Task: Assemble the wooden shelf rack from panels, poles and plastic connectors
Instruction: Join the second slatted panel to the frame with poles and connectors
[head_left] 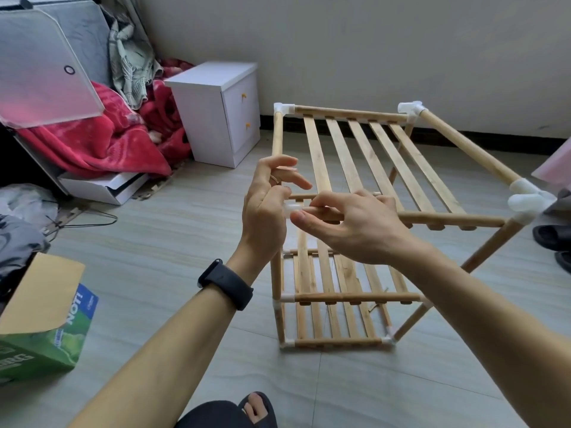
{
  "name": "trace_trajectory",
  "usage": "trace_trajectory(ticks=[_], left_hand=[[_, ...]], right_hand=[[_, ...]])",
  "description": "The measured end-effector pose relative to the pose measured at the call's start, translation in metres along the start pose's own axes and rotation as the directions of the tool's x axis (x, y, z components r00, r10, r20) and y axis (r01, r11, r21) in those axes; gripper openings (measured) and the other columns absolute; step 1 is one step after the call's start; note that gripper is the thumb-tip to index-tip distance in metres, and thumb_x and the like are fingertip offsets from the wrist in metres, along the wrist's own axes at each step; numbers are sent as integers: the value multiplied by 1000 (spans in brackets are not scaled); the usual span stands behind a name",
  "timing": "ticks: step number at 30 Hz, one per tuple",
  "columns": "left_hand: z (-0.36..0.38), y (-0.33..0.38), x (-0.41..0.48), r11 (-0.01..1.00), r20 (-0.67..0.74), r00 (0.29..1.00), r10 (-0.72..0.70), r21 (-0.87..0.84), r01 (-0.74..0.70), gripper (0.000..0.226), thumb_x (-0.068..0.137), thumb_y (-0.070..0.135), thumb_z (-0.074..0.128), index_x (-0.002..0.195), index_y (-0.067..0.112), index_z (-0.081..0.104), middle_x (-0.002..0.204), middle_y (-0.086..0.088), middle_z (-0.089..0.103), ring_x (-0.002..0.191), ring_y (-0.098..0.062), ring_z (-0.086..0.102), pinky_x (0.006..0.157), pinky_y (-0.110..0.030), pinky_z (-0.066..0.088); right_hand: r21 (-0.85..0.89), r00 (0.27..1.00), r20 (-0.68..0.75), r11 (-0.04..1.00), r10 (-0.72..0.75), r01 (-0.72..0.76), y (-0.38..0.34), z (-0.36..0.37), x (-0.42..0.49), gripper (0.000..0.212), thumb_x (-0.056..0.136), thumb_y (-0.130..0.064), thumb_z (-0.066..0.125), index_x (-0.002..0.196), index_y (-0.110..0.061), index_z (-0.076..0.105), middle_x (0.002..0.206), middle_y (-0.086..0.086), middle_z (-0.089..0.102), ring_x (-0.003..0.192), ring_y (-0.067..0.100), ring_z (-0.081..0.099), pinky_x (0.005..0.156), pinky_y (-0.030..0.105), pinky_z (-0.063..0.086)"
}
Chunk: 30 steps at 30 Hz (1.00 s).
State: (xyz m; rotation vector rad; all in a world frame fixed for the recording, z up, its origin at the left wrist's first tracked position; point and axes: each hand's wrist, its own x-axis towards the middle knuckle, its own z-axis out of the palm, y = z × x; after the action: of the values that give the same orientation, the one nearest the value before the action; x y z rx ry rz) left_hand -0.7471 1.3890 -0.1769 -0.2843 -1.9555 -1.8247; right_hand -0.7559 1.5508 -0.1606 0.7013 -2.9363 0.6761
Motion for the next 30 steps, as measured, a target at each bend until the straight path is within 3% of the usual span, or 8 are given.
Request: trace_trajectory(ticks=[8,11,14,17,22,25,27,30], left_hand=[[5,0,0,1000,-7,1000,6,31,-6,36,91,-3,37,121,6,54,94,-10,70,97,-18,67,85,-15,49],[6,1,0,999,-25,1000,-15,38,16,37,93,-8,36,120,10,55,92,-4,71,98,-17,67,91,-23,50],[5,2,0,998,-55,998,-30,48,33,37,94,-9,36,119,11,56,89,-2,72,97,-14,67,94,-25,49],[6,4,1,997,-46,998,-45,59,48,35,94,-4,36,121,10,55,87,-1,72,95,-13,67,95,-28,49],[7,7,1,994,-29,995,-99,31,100,35,95,-1,37,124,12,53,94,2,74,96,-14,66,83,-12,47],[3,9,4,980,40,980,-194,-47,196,43,96,-5,42,133,16,50,124,2,64,116,-4,57,90,-10,42],[-2,10,14,937,98,935,-340,-45,346,52,95,-2,51,141,21,45,136,1,51,119,-8,53,85,-16,43],[-8,19,35,770,175,772,-612,-93,631,36,96,2,58,130,10,51,116,-12,69,98,-25,71,68,-31,57]], right_hand=[[31,998,-32,998,56,-55,-4,-8,2,53,77,-91,34,98,-48,55,85,-21,63,98,11,57,88,42,26],[-22,999,-34,999,32,-32,-5,-9,-2,54,77,-91,27,99,-48,51,80,-23,58,100,10,54,91,43,31],[-81,998,-65,997,6,-11,-11,-3,-10,47,84,-86,21,101,-51,46,85,-18,57,106,13,40,87,41,22],[-79,995,-102,997,4,-13,-13,-2,-13,47,90,-83,24,104,-47,53,84,-15,61,104,16,41,83,40,20],[-163,989,-149,987,-11,-14,-16,3,-17,56,91,-81,15,98,-41,54,74,-11,56,95,19,45,80,40,24],[-196,985,-172,980,-18,-16,-17,7,-22,57,91,-80,7,93,-40,47,68,-12,48,92,20,45,78,39,23],[-175,986,-167,984,-4,-26,-16,4,-21,56,89,-81,6,95,-43,46,70,-13,48,92,19,44,78,40,24],[-177,986,-164,983,7,-36,-20,1,-17,58,87,-81,10,104,-43,50,78,-10,55,92,19,44,79,40,24]])
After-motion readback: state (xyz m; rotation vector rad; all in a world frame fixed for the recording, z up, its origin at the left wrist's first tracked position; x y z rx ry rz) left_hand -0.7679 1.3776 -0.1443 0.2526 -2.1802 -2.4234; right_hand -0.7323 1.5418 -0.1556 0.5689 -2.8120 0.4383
